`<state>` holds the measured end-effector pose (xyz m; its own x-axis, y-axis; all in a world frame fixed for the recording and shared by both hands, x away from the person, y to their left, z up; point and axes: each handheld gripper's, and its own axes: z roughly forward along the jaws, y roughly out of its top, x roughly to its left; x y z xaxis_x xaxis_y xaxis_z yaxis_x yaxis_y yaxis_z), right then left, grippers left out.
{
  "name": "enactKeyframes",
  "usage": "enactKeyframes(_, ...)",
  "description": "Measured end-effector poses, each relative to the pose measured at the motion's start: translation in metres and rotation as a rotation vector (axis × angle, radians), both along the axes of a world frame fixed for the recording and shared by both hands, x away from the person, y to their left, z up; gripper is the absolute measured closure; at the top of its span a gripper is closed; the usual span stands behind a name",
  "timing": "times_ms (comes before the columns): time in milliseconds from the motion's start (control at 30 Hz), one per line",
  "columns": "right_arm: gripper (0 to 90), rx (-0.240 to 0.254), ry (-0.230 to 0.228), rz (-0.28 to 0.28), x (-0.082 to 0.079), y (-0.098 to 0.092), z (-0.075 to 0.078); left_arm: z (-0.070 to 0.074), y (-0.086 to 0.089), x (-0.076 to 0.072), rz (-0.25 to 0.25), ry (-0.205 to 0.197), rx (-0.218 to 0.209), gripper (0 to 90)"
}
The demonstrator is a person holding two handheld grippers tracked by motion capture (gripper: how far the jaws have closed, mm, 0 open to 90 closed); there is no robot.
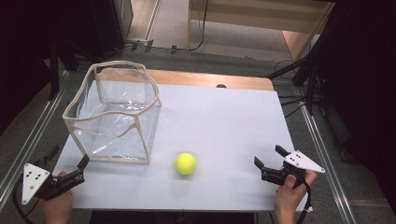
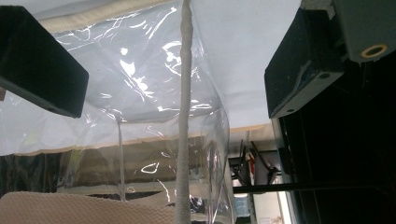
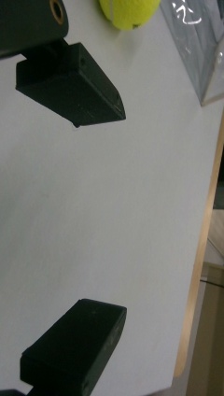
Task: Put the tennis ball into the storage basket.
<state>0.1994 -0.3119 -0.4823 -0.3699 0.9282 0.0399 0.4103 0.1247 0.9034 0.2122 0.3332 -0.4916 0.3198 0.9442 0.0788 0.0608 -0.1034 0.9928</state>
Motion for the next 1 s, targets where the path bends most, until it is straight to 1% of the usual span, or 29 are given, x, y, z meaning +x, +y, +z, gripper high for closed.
enactKeyframes(33,6.3,-0.004,0.006,0.014,0.001,0.003,0.001,0.000,0.000,0.000,0.000,0.000,0.000,6.7)
enactKeyframes(67,6.3,-0.022,0.021,0.032,0.003,0.010,0.003,0.000,0.000,0.000,0.000,0.000,0.002,6.8)
enactKeyframes(100,6.3,-0.022,0.021,0.032,0.003,0.010,0.003,0.000,0.000,0.000,0.000,0.000,0.002,6.7)
enactKeyframes(200,6.3,-0.023,0.031,0.086,0.007,0.019,0.006,0.000,0.000,0.000,-0.001,0.001,0.003,6.8)
enactKeyframes(233,6.3,-0.023,0.031,0.086,0.007,0.019,0.006,0.000,0.000,0.000,-0.002,0.000,0.002,6.8)
enactKeyframes(267,6.3,-0.018,0.035,0.107,0.009,0.024,0.008,0.000,0.000,0.000,-0.002,0.001,0.004,6.8)
enactKeyframes(333,6.3,-0.022,0.034,0.112,0.010,0.026,0.009,0.000,-0.001,0.000,-0.003,-0.001,0.006,6.8)
enactKeyframes(533,6.3,-0.044,0.051,0.179,0.019,0.045,0.012,0.000,-0.001,0.000,-0.005,0.000,0.006,6.8)
enactKeyframes(567,6.3,-0.044,0.051,0.179,0.019,0.045,0.012,0.000,-0.001,0.000,-0.003,0.000,0.004,6.8)
enactKeyframes(600,6.3,-0.044,0.057,0.201,0.022,0.048,0.013,0.000,-0.001,0.000,-0.005,0.000,0.005,6.8)
enactKeyframes(633,6.3,-0.044,0.057,0.201,0.022,0.048,0.013,0.000,-0.001,0.000,-0.003,0.000,0.005,6.8)
enactKeyframes(700,6.3,-0.050,0.065,0.218,0.024,0.052,0.014,0.000,-0.001,0.000,-0.005,0.000,0.006,6.8)
enactKeyframes(733,6.3,-0.058,0.072,0.239,0.026,0.056,0.015,0.000,-0.001,0.000,-0.005,-0.001,0.007,6.8)
enactKeyframes(833,6.3,-0.066,0.075,0.256,0.028,0.060,0.017,0.000,-0.001,0.000,-0.005,-0.001,0.007,6.7)
enactKeyframes(867,6.3,-0.080,0.080,0.273,0.030,0.065,0.018,0.000,-0.001,0.000,-0.005,-0.001,0.007,6.8)
enactKeyframes(933,6.3,-0.087,0.080,0.279,0.031,0.067,0.018,0.000,-0.001,0.000,-0.005,0.000,0.007,6.7)
enactKeyframes(1000,6.3,-0.098,0.088,0.299,0.032,0.073,0.019,0.000,-0.001,0.000,-0.005,-0.001,0.006,6.8)
